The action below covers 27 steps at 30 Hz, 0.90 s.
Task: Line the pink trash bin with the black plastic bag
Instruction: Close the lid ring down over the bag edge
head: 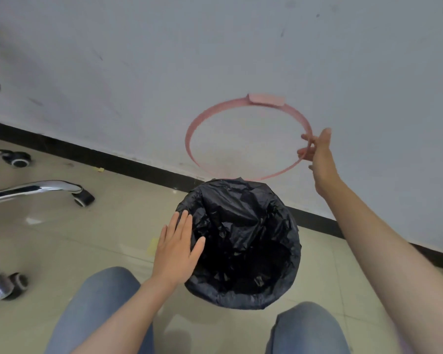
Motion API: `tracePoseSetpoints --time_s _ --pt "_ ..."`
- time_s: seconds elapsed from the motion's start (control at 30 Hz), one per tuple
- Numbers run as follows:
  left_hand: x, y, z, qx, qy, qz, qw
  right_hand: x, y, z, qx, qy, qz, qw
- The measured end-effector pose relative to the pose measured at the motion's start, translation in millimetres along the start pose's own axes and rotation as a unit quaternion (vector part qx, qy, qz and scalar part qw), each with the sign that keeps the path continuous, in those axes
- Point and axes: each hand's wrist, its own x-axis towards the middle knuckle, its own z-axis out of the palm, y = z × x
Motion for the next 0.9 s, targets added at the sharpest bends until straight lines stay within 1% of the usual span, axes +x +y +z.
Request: tracePoseSetpoints --time_s 0.1,0.13,0.17,0.2,0.23,0.27,0.3,0.33,0.37,0.4,0.43,0.47,0.5,0.57,0.63,0.73,0.77,0.8,0.9 --pt "-0.5 0.1 -1.0 -0.075 0.013 -0.008 0.997 -52.5 16.1 -23.8 -0.021 -0.062 -0.007 0.998" --pt "1.5 0.5 -1.4 -0.132 0.011 -0.015 0.991 -67.3 21.4 -30.3 -0.040 -0.092 -0.004 0.995" --pt "3.1 3.7 -6.0 -0.219 0.007 -0.018 0.976 -79.8 30.6 -35.1 -0.069 -0.121 0.005 0.990" --pt "2.8 10.3 -13.9 -0.329 -0.001 -0.029 0.944 -92.6 41.7 -37.3 -0.108 -0.157 0.012 0.982" --pt "1.9 15.7 -20.3 -0.417 -0.004 -0.043 0.908 -105.5 54.7 -37.0 -0.175 -0.182 0.005 0.968" --pt "-0.4 21.2 -26.1 -0.479 -0.007 -0.065 0.876 -119.0 67.3 -34.7 -0.265 -0.201 -0.026 0.943" --pt "-3.1 25.8 -30.3 -0.514 -0.010 -0.082 0.854 -135.4 81.2 -30.0 -0.339 -0.213 -0.079 0.913" --pt "-3.7 26.4 -31.4 -0.529 -0.009 -0.093 0.843 -154.1 90.2 -22.4 -0.379 -0.237 -0.124 0.886" --pt "-5.1 25.1 -31.3 -0.534 -0.008 -0.092 0.841 -171.5 96.9 -16.9 -0.425 -0.264 -0.150 0.852" --pt "-6.1 21.7 -29.8 -0.529 -0.010 -0.096 0.843 -185.9 107.8 -12.3 -0.480 -0.265 -0.184 0.816" --pt "-5.4 19.8 -30.2 -0.521 -0.012 -0.095 0.848 -197.0 117.0 -8.1 -0.525 -0.274 -0.181 0.786" --pt "-3.5 14.5 -27.7 -0.509 -0.011 -0.094 0.856 -206.5 118.8 -3.0 -0.556 -0.267 -0.176 0.767" --pt "-2.1 11.6 -26.8 -0.491 -0.009 -0.091 0.867 -211.8 124.4 1.4 -0.571 -0.255 -0.176 0.760" --pt "-0.6 4.5 -23.6 -0.456 -0.004 -0.100 0.884 -217.6 135.0 6.2 -0.588 -0.242 -0.156 0.756" --pt "-2.4 2.2 -20.9 -0.429 -0.010 -0.080 0.900 -219.9 147.1 10.0 -0.584 -0.221 -0.162 0.765" --pt "-4.5 0.2 -17.6 -0.307 -0.007 -0.042 0.951 -217.0 151.6 21.9 -0.587 -0.218 -0.140 0.767" --pt "-4.6 0.2 -16.4 -0.269 0.007 -0.030 0.963 -213.6 153.7 25.8 -0.582 -0.207 -0.149 0.772" --pt "-5.5 1.0 -16.3 -0.238 0.020 -0.021 0.971 -210.7 151.8 28.3 -0.575 -0.196 -0.149 0.780" --pt "-9.0 2.6 -15.6 -0.134 0.050 -0.006 0.990 -195.8 150.6 38.5 -0.577 -0.170 -0.187 0.777"
